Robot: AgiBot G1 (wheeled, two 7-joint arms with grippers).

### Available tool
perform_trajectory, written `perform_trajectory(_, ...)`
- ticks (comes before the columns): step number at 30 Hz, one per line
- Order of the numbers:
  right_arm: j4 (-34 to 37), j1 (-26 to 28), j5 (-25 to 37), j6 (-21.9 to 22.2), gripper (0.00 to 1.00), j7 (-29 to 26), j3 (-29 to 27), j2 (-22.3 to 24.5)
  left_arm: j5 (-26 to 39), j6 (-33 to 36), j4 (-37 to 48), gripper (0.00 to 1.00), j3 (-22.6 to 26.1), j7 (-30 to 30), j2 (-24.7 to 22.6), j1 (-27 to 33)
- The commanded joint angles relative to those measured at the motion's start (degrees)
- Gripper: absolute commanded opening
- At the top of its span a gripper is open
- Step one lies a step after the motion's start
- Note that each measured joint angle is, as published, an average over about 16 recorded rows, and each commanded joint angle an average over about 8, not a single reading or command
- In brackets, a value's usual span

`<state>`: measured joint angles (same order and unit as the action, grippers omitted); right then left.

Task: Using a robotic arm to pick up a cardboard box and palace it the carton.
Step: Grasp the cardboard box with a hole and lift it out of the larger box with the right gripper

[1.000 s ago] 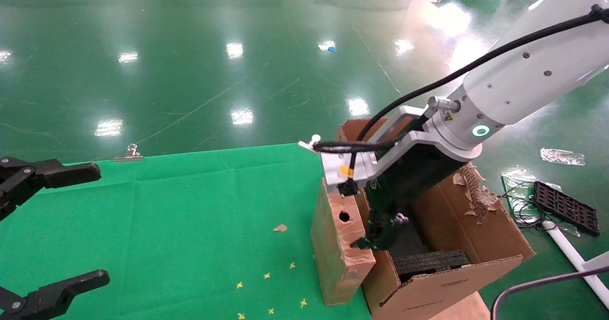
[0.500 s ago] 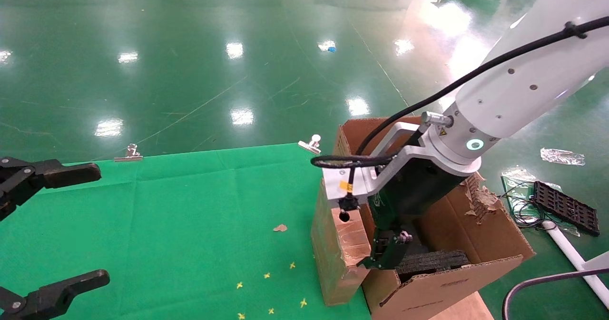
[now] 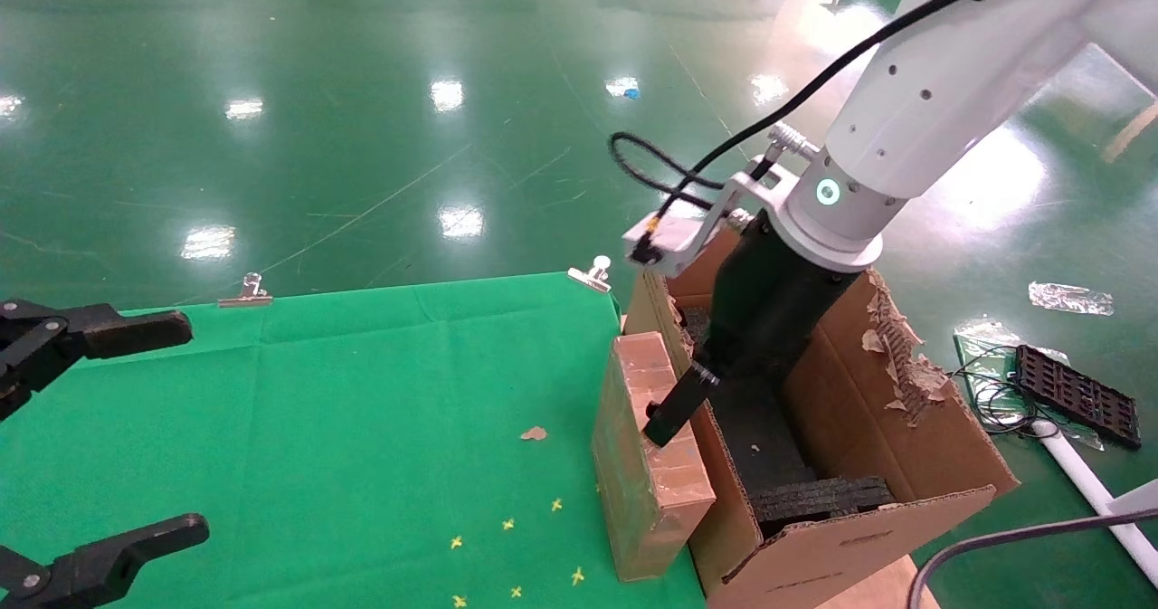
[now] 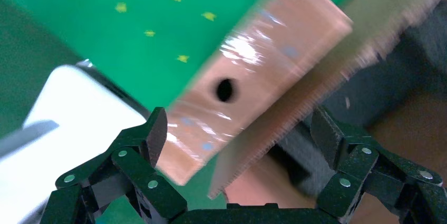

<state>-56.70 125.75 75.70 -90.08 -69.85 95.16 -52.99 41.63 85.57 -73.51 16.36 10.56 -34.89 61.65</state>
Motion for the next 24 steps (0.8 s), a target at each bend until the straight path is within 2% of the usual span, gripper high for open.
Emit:
perform_trajectory(1, 3.4, -0.3, -0.6, -0.6, 1.00, -3.1, 1.3, -1.5, 0.0, 0.0, 0.0, 1.00, 0.0, 0.0, 0.0, 0.0)
perform_trajectory(12, 10.9, -3.0, -9.4, -0.1, 1.00, -4.3, 4.6, -2.1, 0.0, 0.0, 0.0, 1.00, 0.1, 0.0, 0.0, 0.0)
perform_trajectory(18, 14.2, -4.1, -10.6, 0.5, 0.99, -4.2, 5.8, -3.8, -0.1, 0.0, 0.0, 1.00, 0.1, 0.0, 0.0, 0.0)
perform_trajectory(19, 14.5, -4.1, -10.5, 0.6, 0.92, -4.2, 6.0, -4.1, -0.1, 0.0, 0.0, 1.00, 0.1, 0.0, 0.0, 0.0)
perform_trajectory(20, 14.9, -4.1, -10.3, 0.7, 0.81, -4.3, 6.2, -4.4, -0.1, 0.0, 0.0, 1.00, 0.1, 0.0, 0.0, 0.0)
perform_trajectory(24, 15.6, -4.2, -9.8, 1.3, 0.31, -4.7, 6.8, -5.2, -0.1, 0.0, 0.0, 0.98, 0.1, 0.0, 0.0, 0.0)
